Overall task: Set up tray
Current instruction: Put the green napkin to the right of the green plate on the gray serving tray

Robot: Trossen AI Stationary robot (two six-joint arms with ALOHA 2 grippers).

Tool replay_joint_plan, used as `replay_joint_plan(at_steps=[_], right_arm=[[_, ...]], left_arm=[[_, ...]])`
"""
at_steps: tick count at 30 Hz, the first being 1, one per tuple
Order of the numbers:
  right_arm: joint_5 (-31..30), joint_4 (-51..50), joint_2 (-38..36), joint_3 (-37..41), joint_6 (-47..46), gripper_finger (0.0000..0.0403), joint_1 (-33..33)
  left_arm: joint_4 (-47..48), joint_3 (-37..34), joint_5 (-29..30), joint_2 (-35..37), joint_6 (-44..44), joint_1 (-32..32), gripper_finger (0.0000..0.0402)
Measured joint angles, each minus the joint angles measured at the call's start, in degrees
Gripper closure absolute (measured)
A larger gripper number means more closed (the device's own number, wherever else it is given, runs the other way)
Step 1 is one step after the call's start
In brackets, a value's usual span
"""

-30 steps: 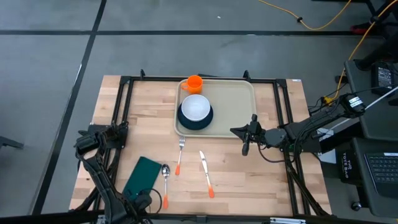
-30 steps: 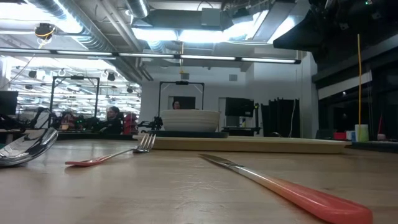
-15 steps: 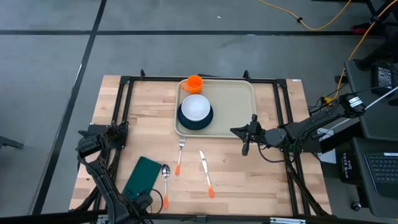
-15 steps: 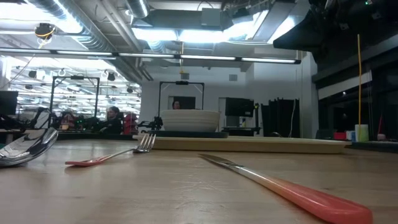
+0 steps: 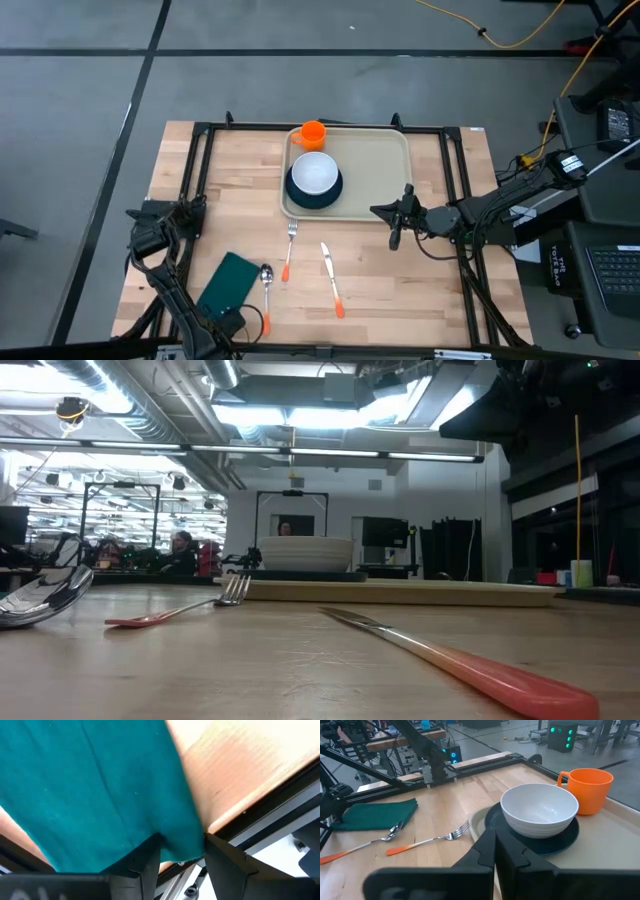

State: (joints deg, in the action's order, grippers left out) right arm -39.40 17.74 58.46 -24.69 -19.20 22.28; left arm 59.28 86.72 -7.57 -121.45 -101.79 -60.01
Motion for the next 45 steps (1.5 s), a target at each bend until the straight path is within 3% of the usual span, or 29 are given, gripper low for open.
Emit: replay_joint_plan(at_steps=[13, 26, 35, 41, 45], right_arm=[[0.0, 0.0, 0.0, 0.0, 0.1, 0.0397, 0.0], [0.0, 0.0, 0.0, 0.0, 0.0, 0.0397, 0.0], [0.0, 0.0, 0.0, 0.0, 0.0, 0.0397, 0.0], [0.0, 0.0, 0.0, 0.0, 0.0, 0.0397, 0.0], [0.0, 0.0, 0.0, 0.0, 0.0, 0.0397, 0.0]], left_arm=[[1.6, 0.1, 2.1, -0.1, -0.9, -0.1, 0.0273], [2.5, 0.0, 3.3, -0.1, 0.6, 0.0, 0.0391], [2.3, -0.3, 3.7, 1.0, 3.5, 0.0, 0.0395], [3.6, -0.3, 10.8, 4.5, 4.0, -0.7, 0.0396], [7.0, -0.2, 11.9, 7.0, 2.8, -1.1, 0.0397]])
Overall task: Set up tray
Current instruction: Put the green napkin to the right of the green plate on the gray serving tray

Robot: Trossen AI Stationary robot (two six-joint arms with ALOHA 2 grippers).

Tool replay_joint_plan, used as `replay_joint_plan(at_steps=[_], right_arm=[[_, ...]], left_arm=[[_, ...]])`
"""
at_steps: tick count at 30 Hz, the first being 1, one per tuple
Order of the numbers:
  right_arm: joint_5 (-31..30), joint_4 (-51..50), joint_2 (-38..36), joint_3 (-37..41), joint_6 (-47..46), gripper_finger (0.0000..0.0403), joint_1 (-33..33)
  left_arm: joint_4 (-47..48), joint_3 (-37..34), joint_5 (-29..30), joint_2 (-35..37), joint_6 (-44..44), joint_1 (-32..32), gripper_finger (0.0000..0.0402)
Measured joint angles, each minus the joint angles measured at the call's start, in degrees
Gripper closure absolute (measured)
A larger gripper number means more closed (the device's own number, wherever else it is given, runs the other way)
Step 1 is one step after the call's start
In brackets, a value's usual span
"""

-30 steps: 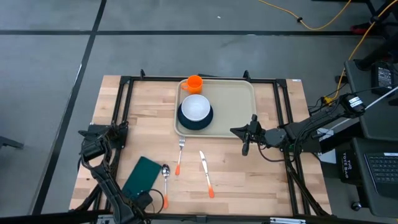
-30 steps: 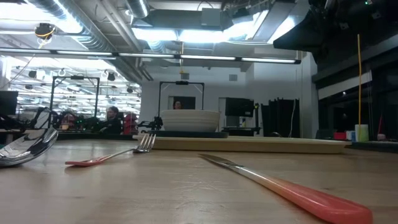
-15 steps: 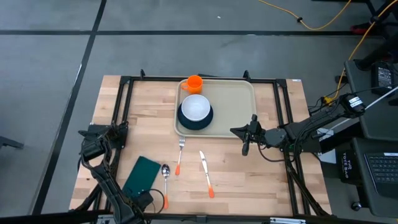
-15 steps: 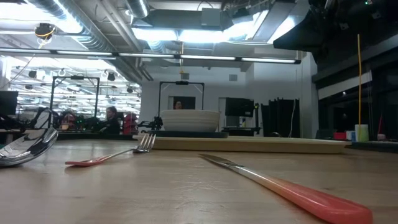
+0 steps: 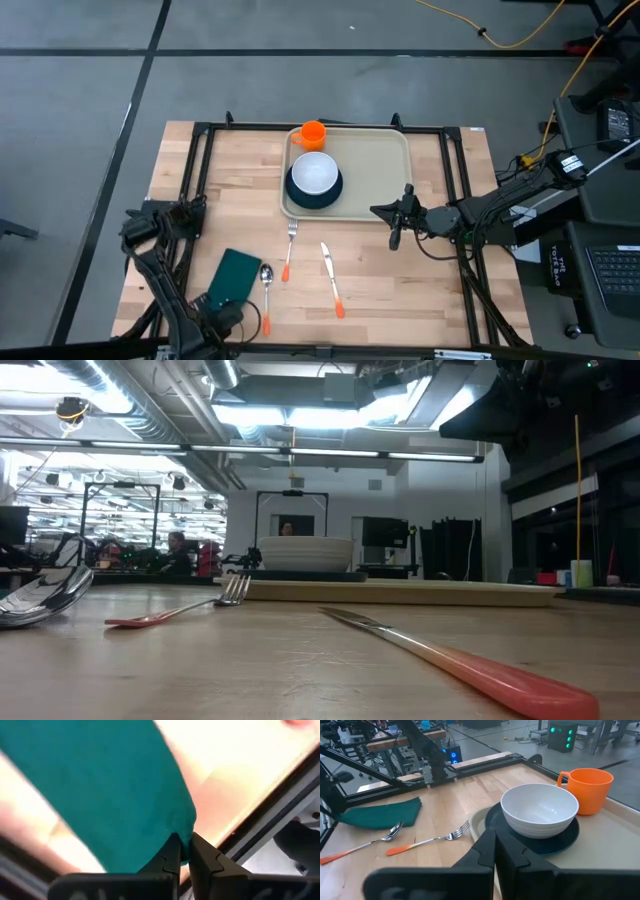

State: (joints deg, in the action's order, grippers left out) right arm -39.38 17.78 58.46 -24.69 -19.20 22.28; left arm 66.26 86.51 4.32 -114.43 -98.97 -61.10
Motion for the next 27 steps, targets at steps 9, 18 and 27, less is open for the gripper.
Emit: replay_joint_plan(at_steps=[9, 18, 27], right_arm=[[1.1, 0.0, 0.0, 0.0, 0.0, 0.0397, 0.0], [1.5, 0.0, 0.0, 0.0, 0.0, 0.0397, 0.0], [1.5, 0.0, 0.0, 0.0, 0.0, 0.0397, 0.0]], left_arm=[[10.1, 0.0, 2.6, 4.7, -3.2, -1.7, 0.0397], [18.7, 0.1, 4.8, 10.7, -6.3, -2.3, 0.0398], [23.8, -0.4, 15.2, 17.8, -3.8, -1.9, 0.0398]])
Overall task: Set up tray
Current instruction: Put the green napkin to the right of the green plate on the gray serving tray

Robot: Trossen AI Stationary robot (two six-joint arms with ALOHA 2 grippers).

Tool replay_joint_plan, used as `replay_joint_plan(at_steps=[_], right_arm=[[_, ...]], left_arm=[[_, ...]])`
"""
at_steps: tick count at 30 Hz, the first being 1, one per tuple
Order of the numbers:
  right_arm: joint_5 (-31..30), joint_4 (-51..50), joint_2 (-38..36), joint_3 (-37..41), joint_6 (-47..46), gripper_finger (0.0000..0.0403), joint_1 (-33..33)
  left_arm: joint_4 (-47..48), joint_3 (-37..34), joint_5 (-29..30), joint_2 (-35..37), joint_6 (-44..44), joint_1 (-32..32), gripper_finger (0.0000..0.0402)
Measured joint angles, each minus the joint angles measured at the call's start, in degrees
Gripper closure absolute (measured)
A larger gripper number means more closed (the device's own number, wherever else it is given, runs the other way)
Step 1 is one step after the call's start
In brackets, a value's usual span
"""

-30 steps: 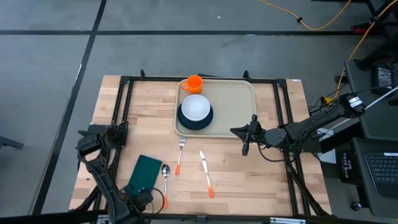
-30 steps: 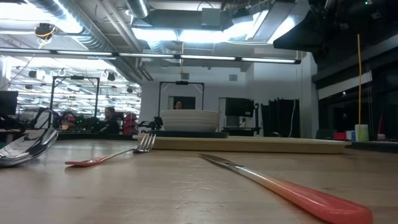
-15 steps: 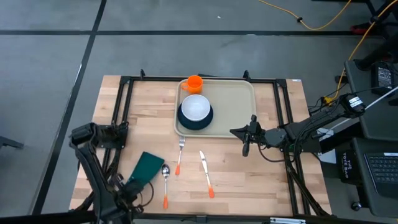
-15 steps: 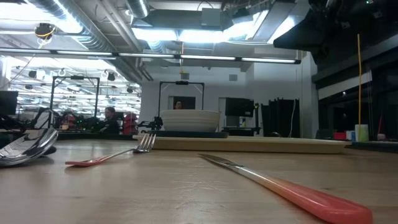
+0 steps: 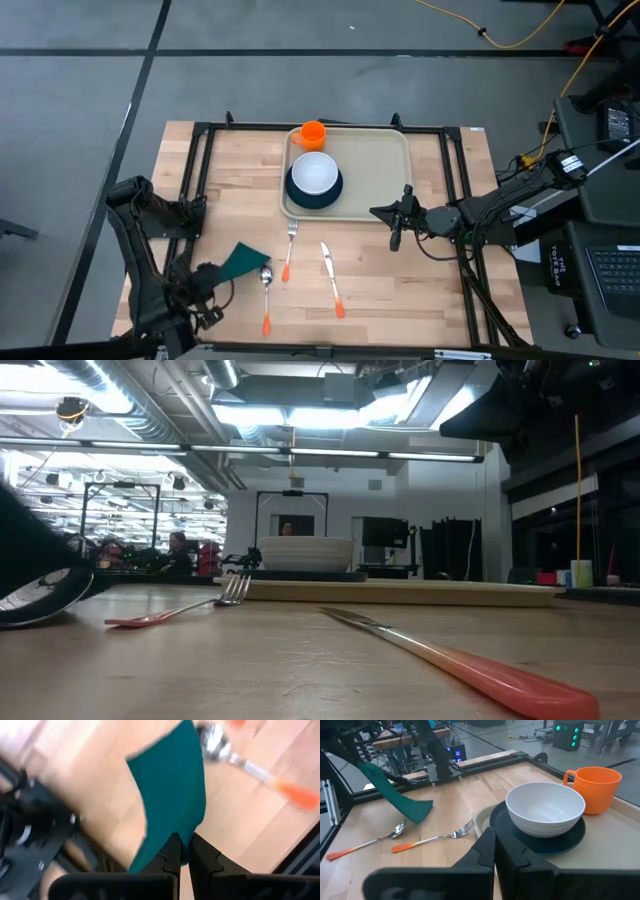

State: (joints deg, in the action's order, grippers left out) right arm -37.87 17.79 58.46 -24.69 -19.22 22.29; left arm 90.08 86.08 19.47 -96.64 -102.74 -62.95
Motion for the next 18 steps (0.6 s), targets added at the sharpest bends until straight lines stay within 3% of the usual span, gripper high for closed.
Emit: replay_joint_plan(at_steps=[3, 15, 18], right_arm=[[0.0, 0.0, 0.0, 0.0, 0.0, 0.0397, 0.0], [0.1, 0.0, 0.0, 0.0, 0.0, 0.0397, 0.0], [0.5, 0.0, 0.0, 0.0, 0.0, 0.0397, 0.0]], left_arm=[[0.0, 0.0, 4.9, 1.1, 2.4, 0.9, 0.0398], [-0.1, 1.1, 14.1, 1.2, 22.0, 8.9, 0.0398], [-0.1, 2.3, 19.6, 1.2, 27.2, 10.9, 0.0398]])
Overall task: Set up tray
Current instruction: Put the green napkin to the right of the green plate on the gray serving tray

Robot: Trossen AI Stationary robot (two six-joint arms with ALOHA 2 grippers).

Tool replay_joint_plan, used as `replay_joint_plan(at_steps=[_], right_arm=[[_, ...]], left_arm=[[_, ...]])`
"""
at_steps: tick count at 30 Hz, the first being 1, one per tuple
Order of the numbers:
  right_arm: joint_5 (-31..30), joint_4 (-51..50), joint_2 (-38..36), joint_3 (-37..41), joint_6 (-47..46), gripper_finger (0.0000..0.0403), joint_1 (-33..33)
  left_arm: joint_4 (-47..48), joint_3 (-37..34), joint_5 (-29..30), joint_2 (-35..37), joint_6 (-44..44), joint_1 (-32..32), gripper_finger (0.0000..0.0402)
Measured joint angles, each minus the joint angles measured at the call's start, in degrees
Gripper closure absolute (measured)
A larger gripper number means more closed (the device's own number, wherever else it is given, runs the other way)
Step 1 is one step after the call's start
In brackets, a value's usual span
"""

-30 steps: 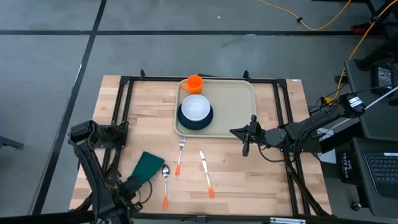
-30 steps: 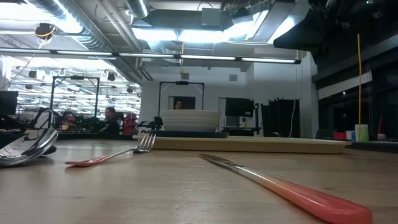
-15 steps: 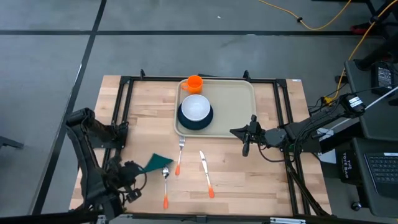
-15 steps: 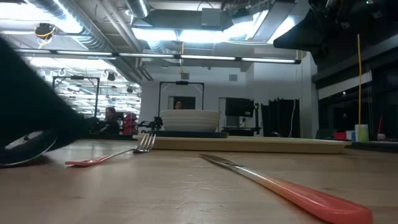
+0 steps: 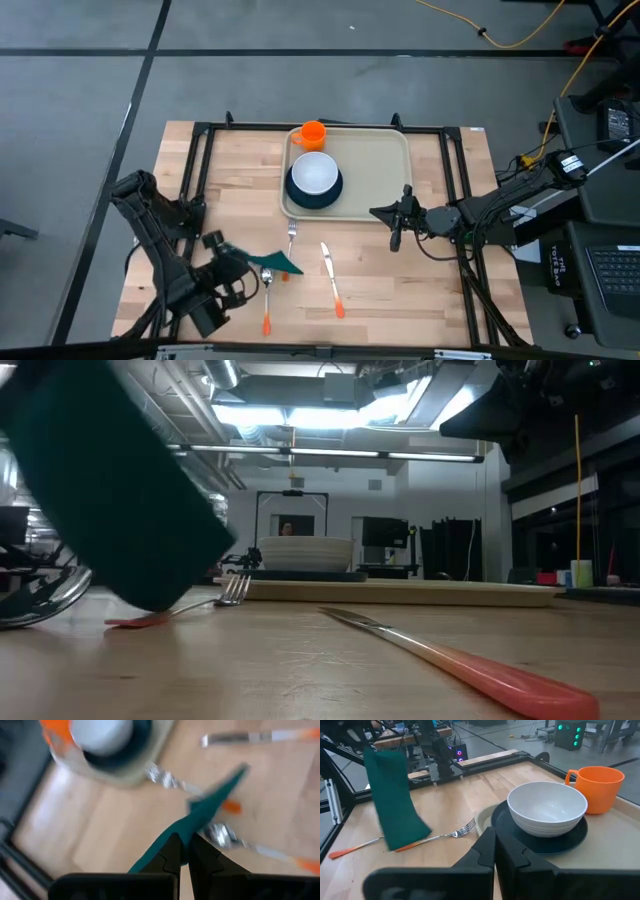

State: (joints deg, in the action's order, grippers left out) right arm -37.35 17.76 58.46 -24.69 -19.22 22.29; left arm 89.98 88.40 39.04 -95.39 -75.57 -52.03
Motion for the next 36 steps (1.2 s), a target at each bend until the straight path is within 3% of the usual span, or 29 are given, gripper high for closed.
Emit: replay_joint_plan(at_steps=[5, 11, 19, 28, 33, 36], right_arm=[[0.1, 0.5, 0.0, 0.0, 0.0, 0.0397, 0.0], [0.1, 2.3, 0.0, 0.0, 0.2, 0.0397, 0.0], [4.4, 9.7, 0.0, 0.0, 5.8, 0.0397, 0.0], [16.0, 17.5, 0.0, 0.0, 18.8, 0.0397, 0.1], [15.5, 18.0, 0.0, 0.0, 21.3, 0.0397, 0.0], [11.5, 18.0, 0.0, 0.0, 22.6, 0.0397, 0.0]], left_arm=[[0.0, 1.7, 7.4, 0.0, 8.0, 3.8, 0.0398], [-1.7, 2.4, 9.9, 0.0, 16.7, 8.8, 0.0398], [-13.6, 2.4, 12.1, 0.0, 36.4, 14.9, 0.0398], [-28.8, 2.4, 5.7, 0.0, 56.6, 21.5, 0.0398], [-34.7, 2.4, 2.9, 0.0, 65.3, 25.3, 0.0398], [-37.2, 2.4, 1.3, 0.0, 69.1, 27.7, 0.0398]])
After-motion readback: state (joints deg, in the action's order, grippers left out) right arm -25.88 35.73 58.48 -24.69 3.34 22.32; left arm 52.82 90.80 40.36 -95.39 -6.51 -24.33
